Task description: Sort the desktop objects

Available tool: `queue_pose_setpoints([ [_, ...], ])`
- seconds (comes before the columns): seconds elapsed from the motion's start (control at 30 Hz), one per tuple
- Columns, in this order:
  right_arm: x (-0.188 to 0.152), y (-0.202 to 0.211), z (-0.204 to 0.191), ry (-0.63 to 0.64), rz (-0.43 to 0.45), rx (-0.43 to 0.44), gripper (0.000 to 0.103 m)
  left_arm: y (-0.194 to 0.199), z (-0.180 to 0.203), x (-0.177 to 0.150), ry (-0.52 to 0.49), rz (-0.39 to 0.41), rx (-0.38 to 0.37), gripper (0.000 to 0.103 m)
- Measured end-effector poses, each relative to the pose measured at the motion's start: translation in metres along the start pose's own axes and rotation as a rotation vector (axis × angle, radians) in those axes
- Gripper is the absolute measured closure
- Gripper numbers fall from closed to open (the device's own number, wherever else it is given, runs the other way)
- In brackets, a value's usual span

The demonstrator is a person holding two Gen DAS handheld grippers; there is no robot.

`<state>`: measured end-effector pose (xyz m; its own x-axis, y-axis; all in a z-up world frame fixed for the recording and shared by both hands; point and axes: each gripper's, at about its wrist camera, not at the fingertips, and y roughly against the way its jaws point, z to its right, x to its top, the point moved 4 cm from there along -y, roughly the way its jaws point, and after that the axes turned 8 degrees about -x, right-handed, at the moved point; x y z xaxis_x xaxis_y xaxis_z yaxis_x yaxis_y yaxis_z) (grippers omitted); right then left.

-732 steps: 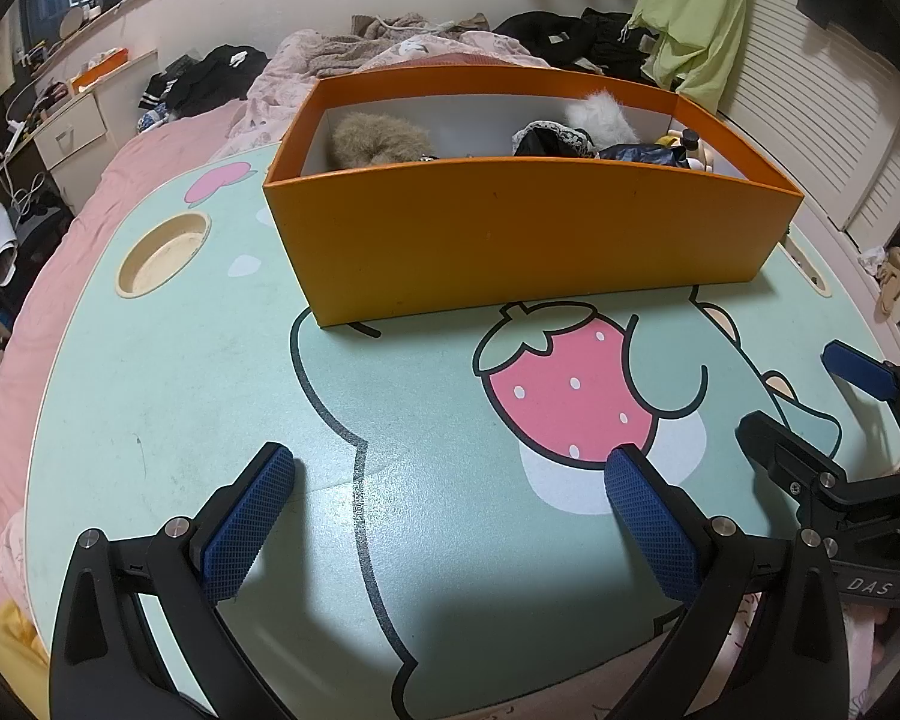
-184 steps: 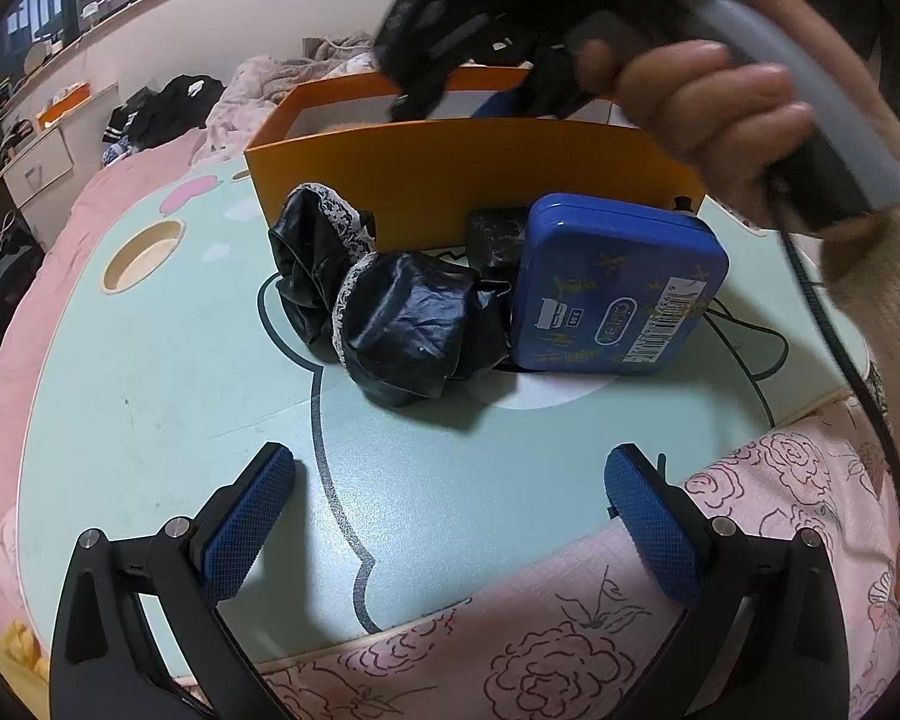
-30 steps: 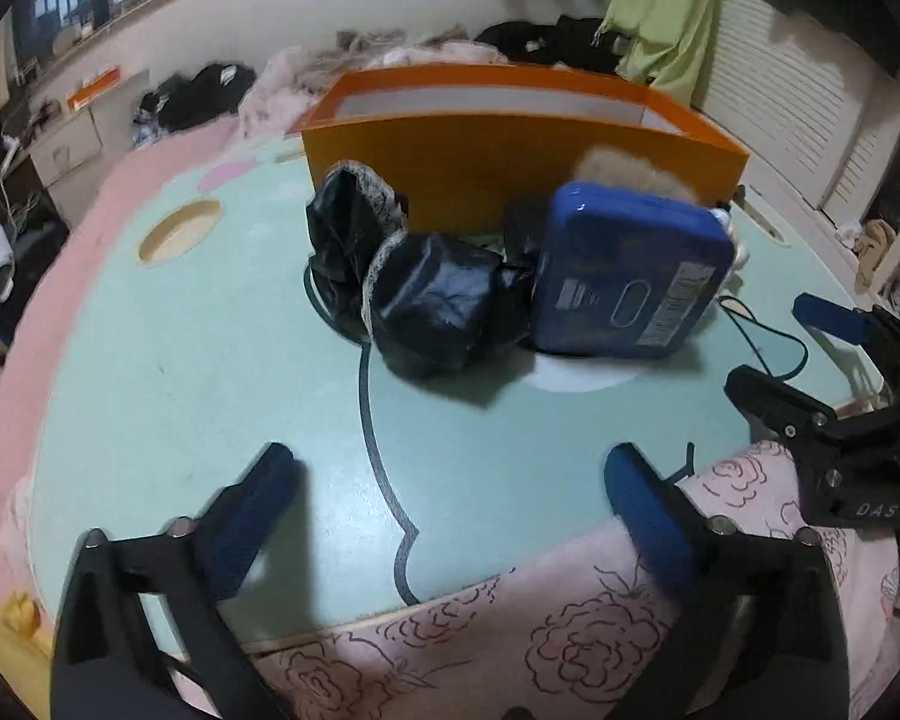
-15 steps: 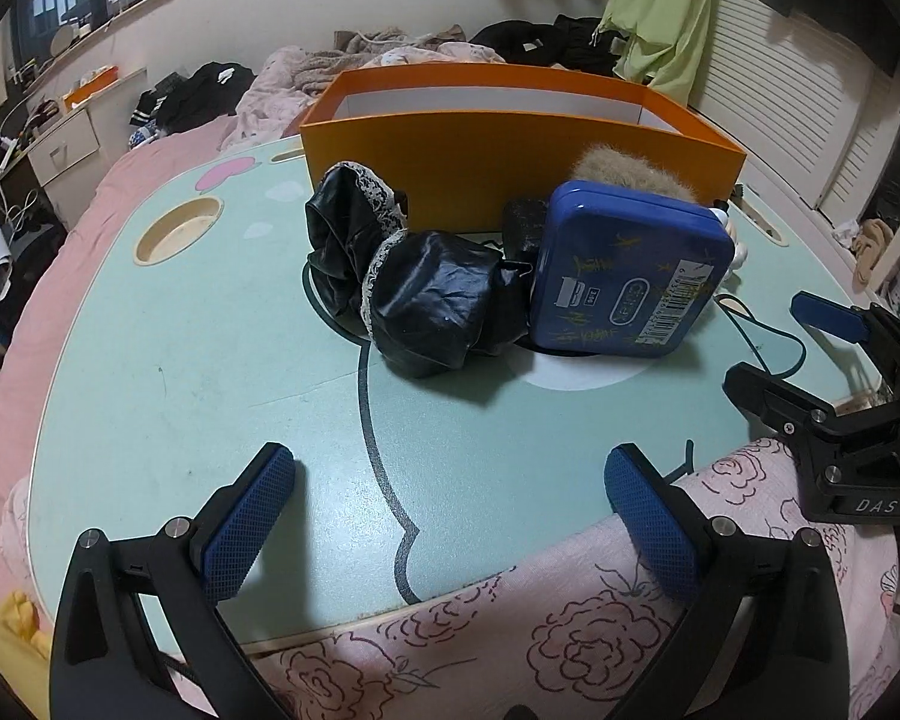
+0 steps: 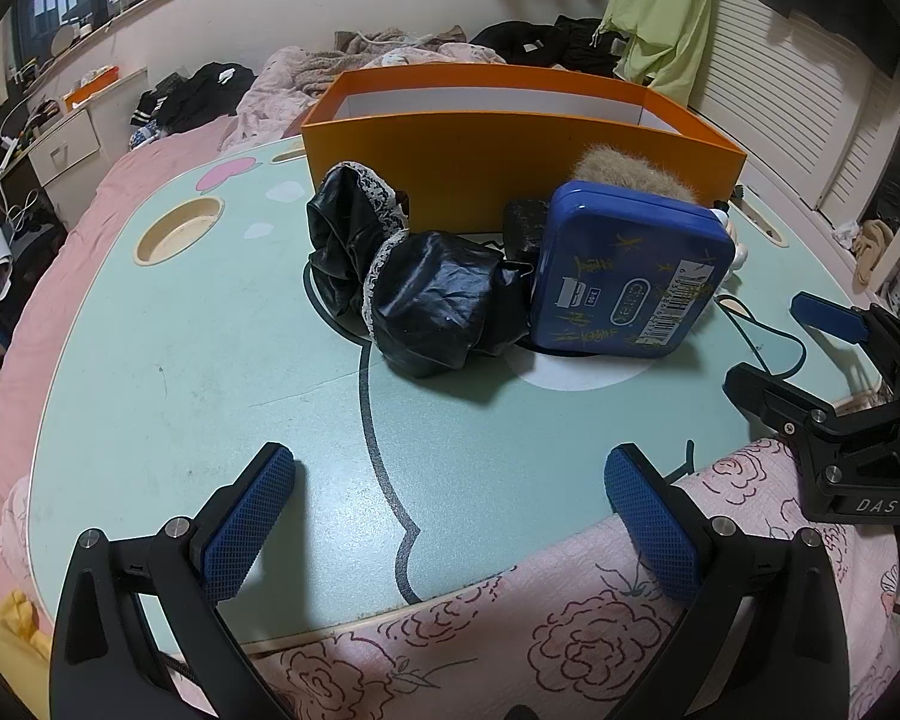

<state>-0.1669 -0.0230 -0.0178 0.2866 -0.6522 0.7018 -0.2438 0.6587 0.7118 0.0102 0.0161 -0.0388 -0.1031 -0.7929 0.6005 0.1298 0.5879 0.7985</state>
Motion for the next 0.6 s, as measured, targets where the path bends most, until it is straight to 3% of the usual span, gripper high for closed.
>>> queue_pose_setpoints([
  [0.6,-0.0002,0.0003,-0.0002,0.002,0.0,0.002,0.0,0.0092,-0.0079,0.0045,0.012,0.001,0.008,0.0],
])
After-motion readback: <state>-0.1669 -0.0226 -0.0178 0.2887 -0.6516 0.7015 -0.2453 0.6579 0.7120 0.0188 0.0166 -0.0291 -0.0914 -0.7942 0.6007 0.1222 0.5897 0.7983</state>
